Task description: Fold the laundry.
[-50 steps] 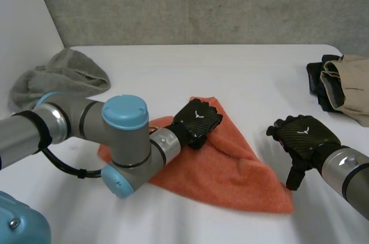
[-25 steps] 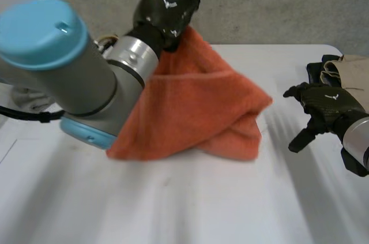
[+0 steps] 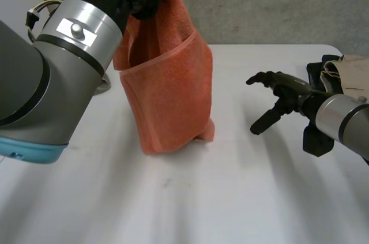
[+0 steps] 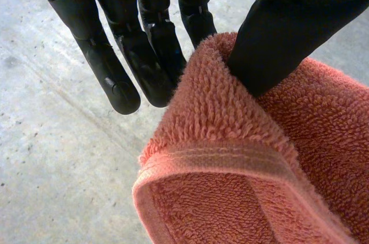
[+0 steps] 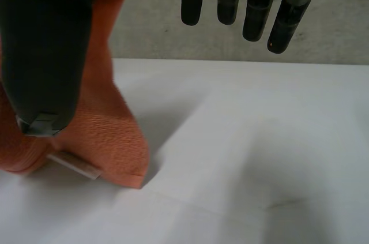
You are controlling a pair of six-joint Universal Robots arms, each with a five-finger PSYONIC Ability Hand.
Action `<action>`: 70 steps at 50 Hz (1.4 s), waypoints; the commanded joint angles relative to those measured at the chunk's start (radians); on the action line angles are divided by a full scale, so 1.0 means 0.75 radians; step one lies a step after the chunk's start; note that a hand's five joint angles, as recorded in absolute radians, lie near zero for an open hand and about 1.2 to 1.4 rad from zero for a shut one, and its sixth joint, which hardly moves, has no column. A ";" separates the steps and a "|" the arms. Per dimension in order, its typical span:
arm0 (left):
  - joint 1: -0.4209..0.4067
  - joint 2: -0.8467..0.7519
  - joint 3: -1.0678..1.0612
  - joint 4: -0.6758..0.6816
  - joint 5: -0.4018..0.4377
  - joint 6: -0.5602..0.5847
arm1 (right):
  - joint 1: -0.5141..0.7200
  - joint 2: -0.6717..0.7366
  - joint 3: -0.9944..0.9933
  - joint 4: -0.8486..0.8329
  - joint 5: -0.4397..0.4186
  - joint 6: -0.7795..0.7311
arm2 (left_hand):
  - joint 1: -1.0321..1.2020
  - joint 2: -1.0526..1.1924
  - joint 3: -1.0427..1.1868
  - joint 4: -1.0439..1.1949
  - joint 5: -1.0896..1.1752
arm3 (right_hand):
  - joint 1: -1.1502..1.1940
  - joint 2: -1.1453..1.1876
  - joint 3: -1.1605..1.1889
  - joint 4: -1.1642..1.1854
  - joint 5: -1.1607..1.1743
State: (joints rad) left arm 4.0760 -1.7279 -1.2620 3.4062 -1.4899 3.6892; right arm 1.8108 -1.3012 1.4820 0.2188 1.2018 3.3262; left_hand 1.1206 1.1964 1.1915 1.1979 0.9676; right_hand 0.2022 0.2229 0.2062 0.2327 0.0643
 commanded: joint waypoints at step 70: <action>0.313 -0.114 -0.203 -0.576 0.109 -0.086 | 0.504 0.540 -0.338 -0.470 0.275 -0.757 | -0.955 -1.056 -1.050 -1.058 -0.984 | 0.051 0.024 0.046 0.011 0.002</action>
State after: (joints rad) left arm 4.2870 -1.8931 -1.3754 2.9729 -1.4065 3.6344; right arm 2.1732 -0.9037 1.2284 -0.0412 1.4126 2.8392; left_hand 0.3023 0.2999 0.3019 0.2990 0.1226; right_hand 0.2022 0.2229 0.2063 0.2331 0.0643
